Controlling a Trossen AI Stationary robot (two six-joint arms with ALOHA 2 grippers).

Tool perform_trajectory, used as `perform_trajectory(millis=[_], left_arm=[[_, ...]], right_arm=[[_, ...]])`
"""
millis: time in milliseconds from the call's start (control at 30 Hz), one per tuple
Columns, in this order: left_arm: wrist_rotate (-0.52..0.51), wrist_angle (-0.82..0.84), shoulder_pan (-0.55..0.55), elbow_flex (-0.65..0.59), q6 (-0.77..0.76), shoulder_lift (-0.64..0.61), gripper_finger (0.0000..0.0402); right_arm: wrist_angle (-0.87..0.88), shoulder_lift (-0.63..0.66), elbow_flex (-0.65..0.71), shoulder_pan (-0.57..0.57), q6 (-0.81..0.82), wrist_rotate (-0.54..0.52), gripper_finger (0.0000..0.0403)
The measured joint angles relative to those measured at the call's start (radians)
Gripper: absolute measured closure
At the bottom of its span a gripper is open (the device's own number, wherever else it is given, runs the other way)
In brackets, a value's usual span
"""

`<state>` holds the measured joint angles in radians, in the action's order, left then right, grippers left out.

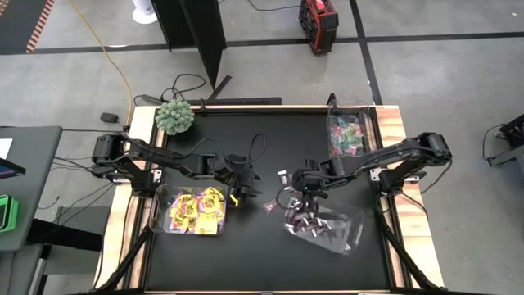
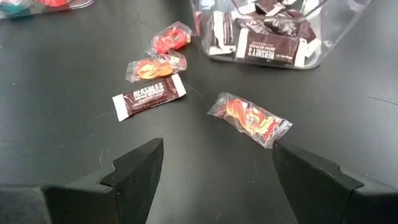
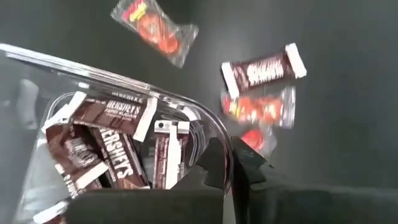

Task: Sort candy
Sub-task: Adjust the bottom right transparent container, then put the orange candy in the top right transparent container

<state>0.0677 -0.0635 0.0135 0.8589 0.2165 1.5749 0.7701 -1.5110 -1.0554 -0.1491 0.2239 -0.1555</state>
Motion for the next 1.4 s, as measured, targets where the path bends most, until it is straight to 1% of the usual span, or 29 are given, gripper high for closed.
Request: perform_trajectory(millis=[167,333,533,600,667,733,967,1100,1200,1333,1400], left_arm=[[0.0,0.001,0.0,0.0,0.0,0.0,0.0104],[0.0,0.001,0.0,0.0,0.0,0.0,0.0104],[0.0,0.001,0.0,0.0,-0.003,0.0,0.0104],[0.0,0.002,0.0,0.0,-0.003,0.0,0.0104],[0.0,0.002,0.0,0.0,-0.003,0.0,0.0104],[0.0,0.003,0.0,0.0,-0.003,0.0,0.0104],[0.0,-0.001,0.0,0.0,-0.003,0.0,0.0104],[0.0,-0.045,0.0,0.0,-0.005,0.0,0.0104],[0.003,-0.096,-0.002,0.009,-0.019,0.028,0.0104],[0.057,-0.028,-0.011,0.087,-0.044,0.119,0.0104],[0.062,0.022,-0.023,0.143,-0.041,0.182,0.0104]], right_arm=[[0.105,0.021,0.0,-0.035,0.07,0.0,0.0392],[0.255,0.024,-0.003,-0.051,0.167,0.0,0.0392],[0.336,0.029,-0.001,-0.052,0.254,-0.003,0.0392],[0.333,0.036,0.0,-0.052,0.271,-0.013,0.0387],[0.319,0.044,0.003,-0.055,0.272,-0.026,0.0371],[0.296,0.058,0.006,-0.055,0.271,-0.029,0.0345],[0.211,0.146,0.006,-0.054,0.258,-0.035,0.0224],[0.12,0.206,0.004,-0.053,0.205,-0.035,0.0171],[0.048,0.237,0.004,-0.046,0.147,-0.035,0.0155],[-0.002,0.254,0.003,-0.02,0.083,-0.056,0.0156],[-0.005,0.254,0.003,0.001,0.062,-0.057,0.0158]])
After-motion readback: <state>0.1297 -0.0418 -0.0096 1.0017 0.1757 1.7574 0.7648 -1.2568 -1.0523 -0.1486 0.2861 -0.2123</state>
